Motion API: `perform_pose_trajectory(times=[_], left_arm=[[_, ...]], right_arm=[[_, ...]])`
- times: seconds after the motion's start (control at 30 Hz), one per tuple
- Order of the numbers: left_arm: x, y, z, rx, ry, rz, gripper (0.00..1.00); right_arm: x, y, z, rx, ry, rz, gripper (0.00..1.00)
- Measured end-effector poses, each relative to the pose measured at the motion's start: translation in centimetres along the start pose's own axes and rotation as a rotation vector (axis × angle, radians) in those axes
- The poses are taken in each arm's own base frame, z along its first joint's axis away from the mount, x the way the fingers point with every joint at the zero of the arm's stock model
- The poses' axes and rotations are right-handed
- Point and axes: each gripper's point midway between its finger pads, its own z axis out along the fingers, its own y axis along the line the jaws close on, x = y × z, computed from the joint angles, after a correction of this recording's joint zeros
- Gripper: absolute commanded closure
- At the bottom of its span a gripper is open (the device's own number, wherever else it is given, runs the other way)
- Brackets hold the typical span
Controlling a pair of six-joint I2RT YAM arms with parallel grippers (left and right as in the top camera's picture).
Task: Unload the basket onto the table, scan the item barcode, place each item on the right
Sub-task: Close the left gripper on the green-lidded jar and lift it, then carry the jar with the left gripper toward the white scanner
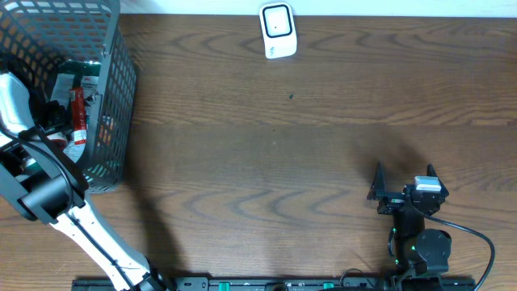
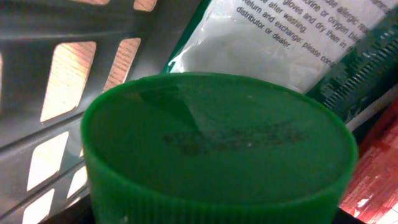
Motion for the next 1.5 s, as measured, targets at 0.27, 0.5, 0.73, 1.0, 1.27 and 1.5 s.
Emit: perform_pose_trajectory(times=[0.27, 0.5, 0.73, 1.0, 1.27, 1.5], left_arm=[[-0.2, 0.2, -0.9, 0.0, -0.023, -0.028, 0.33], [-1.9, 0.7, -8.0, 0.041, -0.221, -0.079, 0.33], [-2.6, 1.8, -19.6, 0.089, -0.538, -0.145, 0.33], [-0.3, -0.2, -31.1, 0.161, -0.822, -0.135, 0.34], [5.2, -8.6, -39.8, 0.317, -0.992, 0.024, 0.34], [12.2, -17.7, -38.5, 0.467, -0.787, 0.2, 0.34]], right_arm=[[0.0, 0.0, 0.0, 0.0, 0.0, 0.0, 0.01], [0.0, 0.0, 0.0, 0.0, 0.0, 0.0, 0.01], [0.0, 0.0, 0.0, 0.0, 0.0, 0.0, 0.01], [0.0, 0.0, 0.0, 0.0, 0.0, 0.0, 0.01], [0.0, 0.0, 0.0, 0.0, 0.0, 0.0, 0.01], [0.0, 0.0, 0.0, 0.0, 0.0, 0.0, 0.01]])
